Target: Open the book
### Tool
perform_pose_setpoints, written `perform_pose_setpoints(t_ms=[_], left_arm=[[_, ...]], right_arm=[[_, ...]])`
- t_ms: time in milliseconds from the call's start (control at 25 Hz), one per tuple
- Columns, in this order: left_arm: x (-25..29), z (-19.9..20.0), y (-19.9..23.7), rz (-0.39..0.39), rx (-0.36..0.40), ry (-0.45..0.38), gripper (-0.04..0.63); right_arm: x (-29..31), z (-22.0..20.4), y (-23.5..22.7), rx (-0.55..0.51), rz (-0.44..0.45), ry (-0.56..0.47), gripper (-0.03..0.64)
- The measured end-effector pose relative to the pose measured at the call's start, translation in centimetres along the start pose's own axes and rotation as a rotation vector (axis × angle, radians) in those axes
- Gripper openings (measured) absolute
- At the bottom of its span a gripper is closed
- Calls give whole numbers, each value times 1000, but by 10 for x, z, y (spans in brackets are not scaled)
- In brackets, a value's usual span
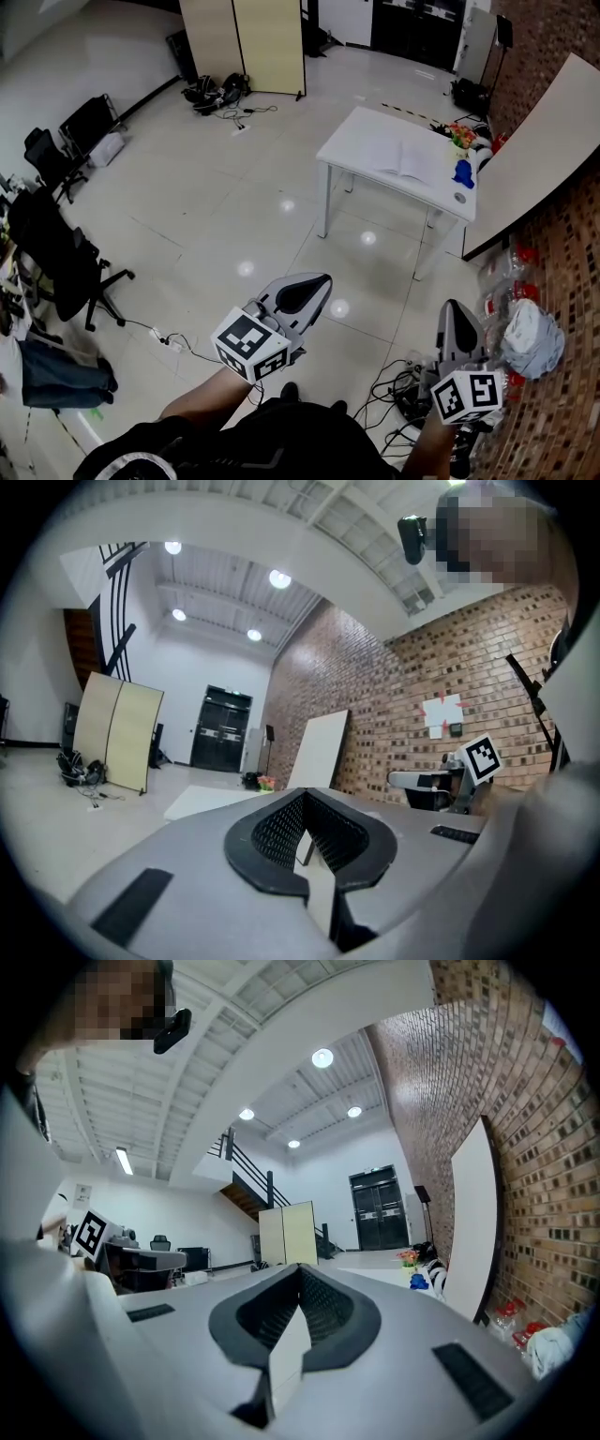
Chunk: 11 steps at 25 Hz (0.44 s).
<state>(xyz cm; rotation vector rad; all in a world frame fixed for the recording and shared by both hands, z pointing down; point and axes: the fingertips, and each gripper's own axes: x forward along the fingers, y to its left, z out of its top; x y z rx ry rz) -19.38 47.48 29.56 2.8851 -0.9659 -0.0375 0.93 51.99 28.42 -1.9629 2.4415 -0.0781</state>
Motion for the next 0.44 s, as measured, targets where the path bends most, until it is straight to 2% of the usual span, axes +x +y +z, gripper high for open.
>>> perform_pose_setpoints(t_ms=[440], left_arm=[[-15,-2,7,-6,-23,9,-5]], right_arm=[[0,3,14,-8,-15,8,3]])
